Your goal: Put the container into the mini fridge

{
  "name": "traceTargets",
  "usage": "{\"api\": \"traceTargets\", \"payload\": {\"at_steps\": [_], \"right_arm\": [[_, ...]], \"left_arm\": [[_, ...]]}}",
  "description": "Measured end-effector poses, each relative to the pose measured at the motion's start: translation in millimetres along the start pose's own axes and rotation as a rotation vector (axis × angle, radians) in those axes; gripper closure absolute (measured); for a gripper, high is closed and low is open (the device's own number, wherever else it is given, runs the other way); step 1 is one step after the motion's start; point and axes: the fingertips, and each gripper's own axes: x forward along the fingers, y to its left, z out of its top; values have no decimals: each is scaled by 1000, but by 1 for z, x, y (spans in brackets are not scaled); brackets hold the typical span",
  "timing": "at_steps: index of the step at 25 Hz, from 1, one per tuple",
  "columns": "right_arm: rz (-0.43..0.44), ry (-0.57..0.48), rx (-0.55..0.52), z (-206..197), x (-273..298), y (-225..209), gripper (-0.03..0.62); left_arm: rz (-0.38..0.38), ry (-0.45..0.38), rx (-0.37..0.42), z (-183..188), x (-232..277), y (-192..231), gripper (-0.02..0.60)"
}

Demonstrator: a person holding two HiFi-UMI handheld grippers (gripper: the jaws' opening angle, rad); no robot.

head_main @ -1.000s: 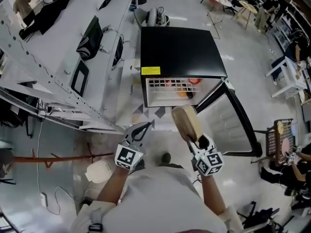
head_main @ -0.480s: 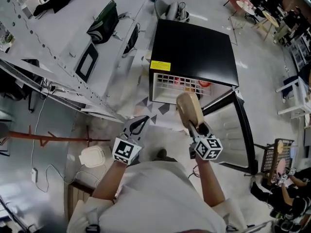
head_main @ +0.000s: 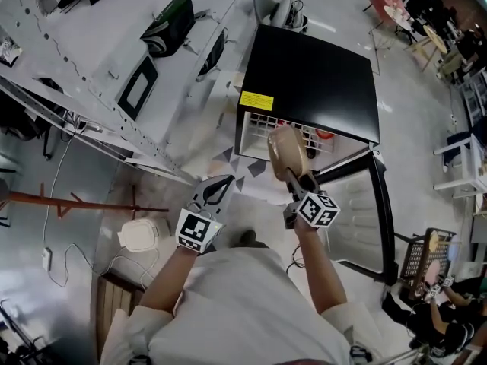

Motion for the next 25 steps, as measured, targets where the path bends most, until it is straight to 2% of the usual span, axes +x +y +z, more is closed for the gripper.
{"api": "traceTargets", "payload": {"at_steps": [3, 7, 16, 25], "right_arm": [[9, -18, 58, -4, 24, -3, 367], [47, -68, 219, -5, 46, -4, 365], [92, -150, 495, -6, 86, -14, 364], [110, -184, 779, -26, 121, -33, 362]], "left_arm": [[4, -4, 8, 4, 2, 4, 577], [10, -7, 2, 6, 3, 8, 577], [27, -6, -2, 4, 2, 18, 577], [53, 4, -29, -5, -3, 32, 577]]}}
